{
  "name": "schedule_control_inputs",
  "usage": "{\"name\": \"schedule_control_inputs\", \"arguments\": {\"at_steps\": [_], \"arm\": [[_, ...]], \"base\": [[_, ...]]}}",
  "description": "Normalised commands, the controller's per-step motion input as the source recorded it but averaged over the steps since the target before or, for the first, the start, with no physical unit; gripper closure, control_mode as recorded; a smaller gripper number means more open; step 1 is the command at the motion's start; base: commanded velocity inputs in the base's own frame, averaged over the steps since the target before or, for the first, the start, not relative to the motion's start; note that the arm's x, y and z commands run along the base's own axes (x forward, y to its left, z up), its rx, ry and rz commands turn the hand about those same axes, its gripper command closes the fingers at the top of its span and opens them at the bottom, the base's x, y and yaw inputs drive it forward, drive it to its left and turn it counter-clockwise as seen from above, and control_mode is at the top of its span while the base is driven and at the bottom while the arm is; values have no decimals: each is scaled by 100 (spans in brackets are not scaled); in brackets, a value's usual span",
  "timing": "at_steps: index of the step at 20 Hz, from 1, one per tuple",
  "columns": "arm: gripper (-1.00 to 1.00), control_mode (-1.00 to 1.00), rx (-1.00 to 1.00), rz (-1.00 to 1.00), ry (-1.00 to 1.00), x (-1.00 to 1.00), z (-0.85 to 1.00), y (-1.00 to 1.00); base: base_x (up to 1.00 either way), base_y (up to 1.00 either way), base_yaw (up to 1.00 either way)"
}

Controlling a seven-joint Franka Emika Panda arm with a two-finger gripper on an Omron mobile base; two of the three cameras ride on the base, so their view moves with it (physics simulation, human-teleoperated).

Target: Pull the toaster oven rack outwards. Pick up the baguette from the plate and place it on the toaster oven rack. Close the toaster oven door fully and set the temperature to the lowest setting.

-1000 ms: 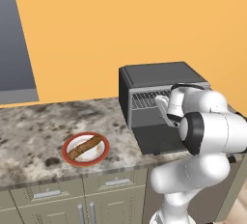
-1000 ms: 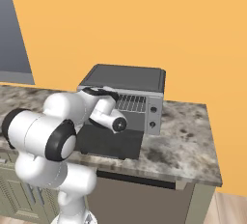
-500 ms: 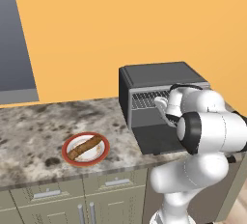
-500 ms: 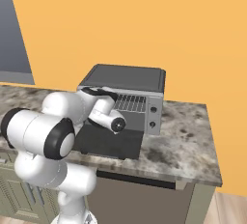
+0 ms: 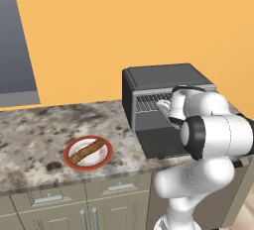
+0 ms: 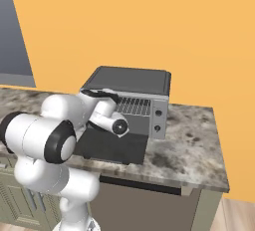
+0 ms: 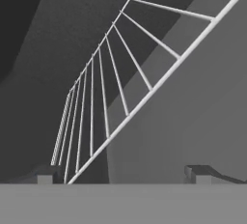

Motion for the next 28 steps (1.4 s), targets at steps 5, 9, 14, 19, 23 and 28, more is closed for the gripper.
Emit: {"name": "schedule_control_inputs", "arguments": {"at_steps": [5, 9, 14, 19, 23, 28], "arm": [[-100, -100, -9, 0, 0, 8, 0, 0], [-100, -100, -3, 0, 1, 18, 0, 0], [-100, -100, -1, 0, 0, 15, -2, 0], [-100, -100, 0, 0, 0, 12, -6, 0], [-100, -100, 0, 0, 0, 17, -7, 0], [-100, -100, 0, 0, 0, 19, -17, 0]], "base": [[0, 0, 0], [0, 0, 0], [0, 0, 0], [0, 0, 0], [0, 0, 0], [0, 0, 0]]}}
